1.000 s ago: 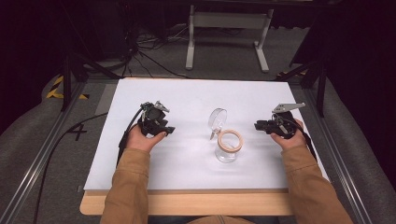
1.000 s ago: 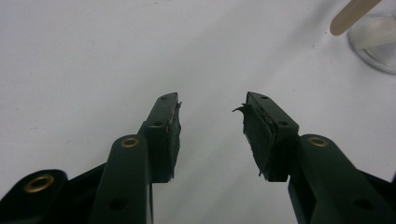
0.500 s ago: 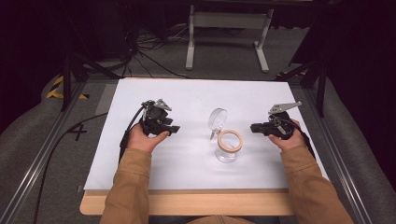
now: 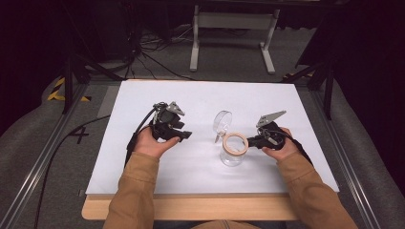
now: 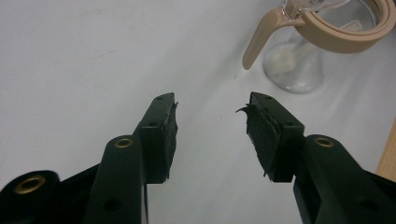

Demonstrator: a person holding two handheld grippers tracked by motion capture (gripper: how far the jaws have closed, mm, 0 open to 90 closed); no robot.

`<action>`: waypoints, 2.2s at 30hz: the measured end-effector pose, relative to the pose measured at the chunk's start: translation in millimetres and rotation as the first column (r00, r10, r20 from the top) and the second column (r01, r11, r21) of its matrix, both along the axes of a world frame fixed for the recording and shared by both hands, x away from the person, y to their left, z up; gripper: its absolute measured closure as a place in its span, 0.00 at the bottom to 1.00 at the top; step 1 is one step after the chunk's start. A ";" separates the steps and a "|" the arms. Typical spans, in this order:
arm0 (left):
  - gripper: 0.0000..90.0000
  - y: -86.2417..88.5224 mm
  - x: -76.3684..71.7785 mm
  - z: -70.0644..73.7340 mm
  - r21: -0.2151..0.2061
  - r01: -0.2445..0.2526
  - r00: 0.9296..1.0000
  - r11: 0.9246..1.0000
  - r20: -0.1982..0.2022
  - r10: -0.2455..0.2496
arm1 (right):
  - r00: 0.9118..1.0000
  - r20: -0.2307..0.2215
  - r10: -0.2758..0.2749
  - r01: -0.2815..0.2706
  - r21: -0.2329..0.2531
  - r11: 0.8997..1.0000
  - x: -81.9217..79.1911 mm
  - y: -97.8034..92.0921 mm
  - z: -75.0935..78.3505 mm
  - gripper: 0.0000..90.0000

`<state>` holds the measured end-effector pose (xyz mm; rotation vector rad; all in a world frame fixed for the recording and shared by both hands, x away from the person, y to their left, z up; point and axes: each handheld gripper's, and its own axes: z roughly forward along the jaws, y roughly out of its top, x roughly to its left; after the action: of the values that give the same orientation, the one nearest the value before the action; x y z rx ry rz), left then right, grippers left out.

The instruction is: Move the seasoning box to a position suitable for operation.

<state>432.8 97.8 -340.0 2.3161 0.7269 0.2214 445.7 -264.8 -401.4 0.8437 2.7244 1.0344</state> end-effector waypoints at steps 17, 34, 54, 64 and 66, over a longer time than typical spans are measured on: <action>0.57 0.5 2.4 -1.2 0.002 -0.003 1.000 1.000 -0.004 0.003 | 1.000 -0.021 0.016 -0.016 -0.021 1.000 -5.0 4.6 -2.0 0.99; 0.56 -11.1 11.5 -0.9 0.003 0.026 1.000 1.000 -0.010 -0.026 | 0.994 -0.036 0.105 -0.107 -0.079 0.991 -30.2 21.1 -1.2 0.99; 0.56 -12.6 15.5 -3.2 0.007 0.025 0.999 1.000 -0.026 -0.024 | 0.974 -0.082 0.213 -0.220 -0.090 0.971 -42.4 39.2 -10.2 0.99; 0.61 -11.1 16.6 -2.5 -0.040 0.018 0.999 0.999 -0.035 -0.019 | 0.979 -0.053 0.195 -0.198 -0.051 0.979 -43.5 29.5 6.1 0.99; 0.65 -11.9 16.6 -2.4 -0.054 0.014 0.999 0.998 -0.033 -0.016 | 0.982 -0.029 0.186 -0.187 -0.034 0.982 -45.2 25.0 14.4 0.99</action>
<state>449.4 85.9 -342.4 2.2784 0.7230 0.1553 400.5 -239.7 -387.0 0.6089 2.8794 1.0079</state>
